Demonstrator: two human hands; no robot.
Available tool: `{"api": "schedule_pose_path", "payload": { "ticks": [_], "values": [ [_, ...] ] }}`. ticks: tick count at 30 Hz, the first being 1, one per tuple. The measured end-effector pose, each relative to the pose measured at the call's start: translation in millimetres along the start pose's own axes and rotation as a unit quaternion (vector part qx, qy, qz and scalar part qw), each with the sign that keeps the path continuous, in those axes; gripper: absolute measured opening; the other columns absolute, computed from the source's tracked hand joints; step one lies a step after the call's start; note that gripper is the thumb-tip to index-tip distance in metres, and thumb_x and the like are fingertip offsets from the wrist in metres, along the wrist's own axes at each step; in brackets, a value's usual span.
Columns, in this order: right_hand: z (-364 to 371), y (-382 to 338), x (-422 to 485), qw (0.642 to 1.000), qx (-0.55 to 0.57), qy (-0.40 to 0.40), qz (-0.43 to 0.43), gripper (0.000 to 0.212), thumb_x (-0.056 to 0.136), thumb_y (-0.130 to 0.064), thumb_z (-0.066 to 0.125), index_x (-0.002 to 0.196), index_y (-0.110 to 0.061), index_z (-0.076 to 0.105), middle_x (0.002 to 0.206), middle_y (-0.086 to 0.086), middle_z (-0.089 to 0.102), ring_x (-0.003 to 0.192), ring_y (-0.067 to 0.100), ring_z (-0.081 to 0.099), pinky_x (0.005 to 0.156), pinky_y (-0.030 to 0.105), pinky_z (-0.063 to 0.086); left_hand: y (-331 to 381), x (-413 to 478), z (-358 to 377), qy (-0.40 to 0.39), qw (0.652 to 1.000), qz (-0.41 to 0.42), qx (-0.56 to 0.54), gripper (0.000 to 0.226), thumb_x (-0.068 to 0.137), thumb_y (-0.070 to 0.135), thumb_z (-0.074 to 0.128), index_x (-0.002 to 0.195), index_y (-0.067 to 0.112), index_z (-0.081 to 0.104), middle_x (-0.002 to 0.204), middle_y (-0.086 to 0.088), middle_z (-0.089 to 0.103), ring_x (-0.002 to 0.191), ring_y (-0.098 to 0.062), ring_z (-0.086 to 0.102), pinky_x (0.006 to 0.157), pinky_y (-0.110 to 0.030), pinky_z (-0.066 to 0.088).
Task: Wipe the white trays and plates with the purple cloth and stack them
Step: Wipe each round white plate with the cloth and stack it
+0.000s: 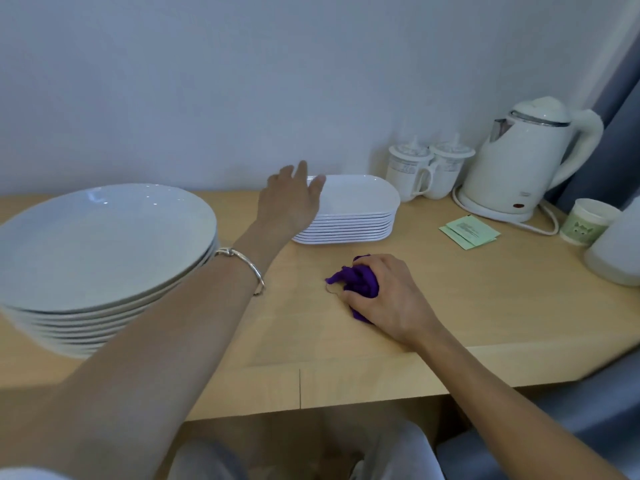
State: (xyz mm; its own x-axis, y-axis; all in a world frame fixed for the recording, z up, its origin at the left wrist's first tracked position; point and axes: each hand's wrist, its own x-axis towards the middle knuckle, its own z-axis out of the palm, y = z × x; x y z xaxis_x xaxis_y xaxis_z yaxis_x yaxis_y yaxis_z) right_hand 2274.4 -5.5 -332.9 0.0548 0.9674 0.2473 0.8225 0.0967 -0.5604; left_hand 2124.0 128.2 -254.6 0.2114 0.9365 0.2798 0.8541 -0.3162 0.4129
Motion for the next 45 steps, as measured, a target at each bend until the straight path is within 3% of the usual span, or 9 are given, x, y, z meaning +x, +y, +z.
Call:
{"api": "schedule_pose_path", "payload": {
  "ticks": [4,8,15,18,21,27,34,38,45],
  "values": [
    [-3.8,-15.6,3.5,0.999,-0.002,-0.027,0.019,0.038,0.082,-0.029,0.067,0.118,-0.026,0.057,0.114,-0.013,0.045,0.115,0.009,0.041,0.091,0.017,0.032,5.8,-27.7,-28.6,-0.018,0.998,0.064,-0.017,0.058,0.102,0.045,0.025,0.152,0.016,0.017,0.156,-0.010,0.023,0.142,-0.029,0.022,0.112,-0.040,0.023],
    [6.0,-69.7,16.2,0.993,0.119,-0.005,-0.015,0.022,0.078,-0.016,0.069,0.088,-0.034,0.062,0.087,-0.018,0.061,0.087,0.002,0.056,0.071,0.018,0.041,-9.4,-50.8,-69.9,-0.002,0.997,0.068,-0.031,0.058,0.102,0.045,0.026,0.152,0.017,0.017,0.157,-0.008,0.021,0.143,-0.026,0.020,0.112,-0.039,0.021],
    [-2.3,-208.5,53.4,0.905,0.410,0.094,-0.067,0.024,0.076,-0.021,0.070,0.092,-0.037,0.061,0.095,-0.014,0.067,0.091,0.010,0.065,0.085,0.037,0.056,-107.2,-78.1,-159.1,0.084,0.993,-0.075,-0.020,0.051,0.102,0.044,0.030,0.146,0.019,0.036,0.151,-0.006,0.035,0.138,-0.024,0.032,0.110,-0.035,0.026],
    [22.2,-249.8,62.2,0.957,0.265,0.006,-0.120,0.024,0.077,-0.024,0.071,0.099,-0.028,0.062,0.097,-0.011,0.065,0.091,0.010,0.060,0.077,0.021,0.047,-154.9,-90.9,-176.7,0.067,0.984,-0.161,-0.029,0.052,0.101,0.043,0.033,0.145,0.016,0.037,0.151,-0.007,0.036,0.138,-0.024,0.033,0.110,-0.032,0.025],
    [61.3,-253.7,59.0,0.979,0.077,-0.094,-0.166,0.024,0.078,-0.026,0.068,0.100,-0.020,0.064,0.097,-0.004,0.064,0.091,0.014,0.058,0.069,0.022,0.042,-193.1,-114.4,-180.2,0.024,0.962,-0.238,-0.130,0.062,0.094,0.049,0.042,0.146,0.014,0.036,0.151,0.000,0.034,0.136,-0.022,0.034,0.112,-0.036,0.027],
    [64.5,-244.6,63.6,0.976,0.031,-0.138,-0.163,0.026,0.080,-0.030,0.064,0.104,-0.023,0.061,0.099,-0.006,0.062,0.090,0.013,0.055,0.068,0.020,0.041,-205.4,-140.8,-166.0,-0.037,0.831,-0.367,-0.416,0.039,0.099,0.040,0.037,0.132,0.018,0.042,0.127,-0.008,0.055,0.109,-0.037,0.055,0.078,-0.062,0.050],
    [48.6,-234.1,58.4,0.977,-0.003,-0.138,-0.160,0.030,0.081,-0.030,0.063,0.109,-0.021,0.061,0.102,-0.004,0.062,0.093,0.015,0.053,0.075,0.027,0.044,-189.9,-140.6,-156.5,-0.022,0.831,-0.365,-0.419,0.032,0.101,0.037,0.035,0.123,0.016,0.044,0.114,-0.008,0.059,0.104,-0.035,0.057,0.065,-0.053,0.054],
    [28.3,-211.2,50.8,0.981,-0.003,-0.134,-0.138,0.030,0.080,-0.030,0.065,0.109,-0.020,0.061,0.102,-0.004,0.062,0.096,0.016,0.054,0.082,0.031,0.047,-164.1,-136.7,-142.9,-0.046,0.832,-0.348,-0.430,0.036,0.101,0.038,0.033,0.126,0.016,0.047,0.125,-0.009,0.057,0.110,-0.035,0.055,0.061,-0.050,0.053],
    [-16.6,-150.6,38.7,0.992,0.016,-0.102,-0.076,0.029,0.078,-0.031,0.067,0.107,-0.028,0.061,0.097,-0.009,0.058,0.091,0.012,0.055,0.073,0.024,0.042,-103.1,-126.3,-106.6,-0.105,0.832,-0.314,-0.445,0.045,0.101,0.041,0.030,0.135,0.017,0.044,0.133,-0.007,0.051,0.115,-0.035,0.051,0.078,-0.059,0.049]
  ]
}}
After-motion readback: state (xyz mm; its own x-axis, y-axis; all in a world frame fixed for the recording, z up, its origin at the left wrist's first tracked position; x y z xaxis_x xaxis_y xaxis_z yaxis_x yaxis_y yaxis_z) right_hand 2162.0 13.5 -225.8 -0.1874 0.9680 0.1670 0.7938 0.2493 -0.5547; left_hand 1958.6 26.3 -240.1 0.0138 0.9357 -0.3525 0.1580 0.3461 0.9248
